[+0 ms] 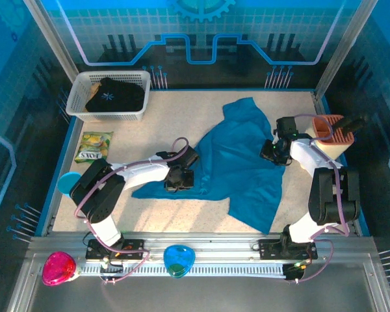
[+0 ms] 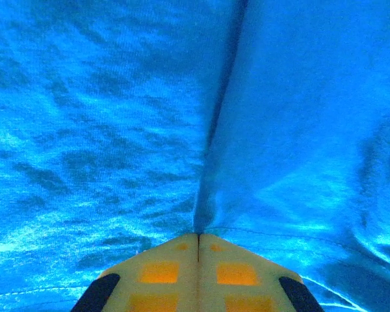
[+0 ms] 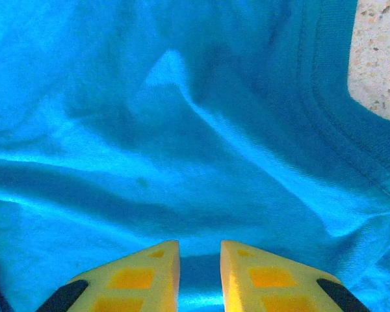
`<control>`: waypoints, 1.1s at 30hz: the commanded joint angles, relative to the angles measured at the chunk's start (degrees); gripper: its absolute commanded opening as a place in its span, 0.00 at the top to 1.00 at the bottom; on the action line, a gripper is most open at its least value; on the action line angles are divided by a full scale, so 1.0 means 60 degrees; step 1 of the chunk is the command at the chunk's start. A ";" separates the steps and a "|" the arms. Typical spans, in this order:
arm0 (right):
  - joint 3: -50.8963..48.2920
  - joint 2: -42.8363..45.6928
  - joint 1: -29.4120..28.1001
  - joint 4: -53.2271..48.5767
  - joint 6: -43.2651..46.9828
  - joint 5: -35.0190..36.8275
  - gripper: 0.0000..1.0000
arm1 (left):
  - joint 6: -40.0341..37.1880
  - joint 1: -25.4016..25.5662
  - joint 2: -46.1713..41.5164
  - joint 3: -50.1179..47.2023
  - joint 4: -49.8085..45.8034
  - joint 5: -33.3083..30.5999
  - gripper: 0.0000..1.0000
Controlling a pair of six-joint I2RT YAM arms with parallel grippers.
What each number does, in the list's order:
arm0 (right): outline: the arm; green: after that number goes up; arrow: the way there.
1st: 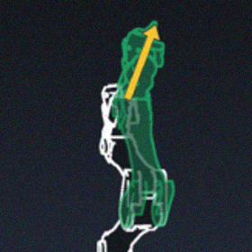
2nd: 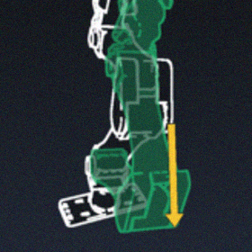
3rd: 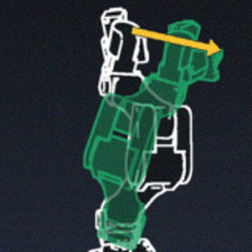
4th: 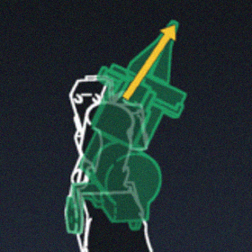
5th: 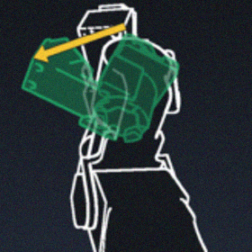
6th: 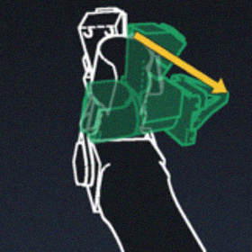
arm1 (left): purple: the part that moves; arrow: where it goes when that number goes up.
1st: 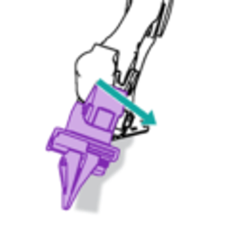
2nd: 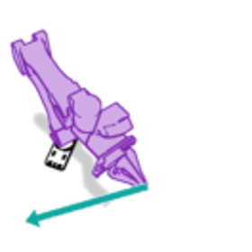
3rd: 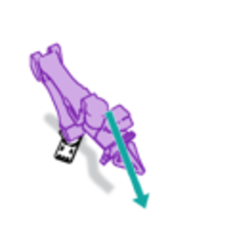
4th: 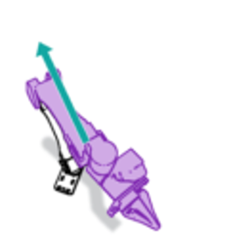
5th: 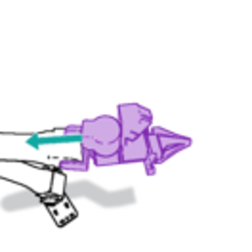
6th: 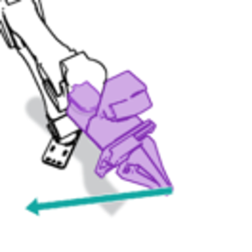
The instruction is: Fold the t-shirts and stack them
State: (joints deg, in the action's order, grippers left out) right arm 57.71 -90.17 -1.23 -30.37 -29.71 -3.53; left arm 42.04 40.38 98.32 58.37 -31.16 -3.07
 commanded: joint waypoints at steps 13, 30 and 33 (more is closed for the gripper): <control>-0.0307 0.0100 -0.0104 0.0247 0.0104 -0.0360 0.76 | -0.3870 -0.1754 0.1054 0.6121 -0.3183 -0.4990 1.00; -0.1129 0.0542 -0.0001 0.0554 -0.0086 -0.0135 0.75 | -0.7830 -0.3463 0.7284 1.4094 -0.2190 -0.9473 1.00; -0.1152 0.0487 0.0113 0.0634 -0.0234 0.0059 0.75 | -0.8463 -0.3464 0.7506 1.4085 -0.1428 -0.9638 1.00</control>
State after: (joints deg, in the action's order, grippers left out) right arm 51.42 -88.38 -1.08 -27.35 -29.98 -4.67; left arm -3.20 19.55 142.96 139.92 -44.10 -56.10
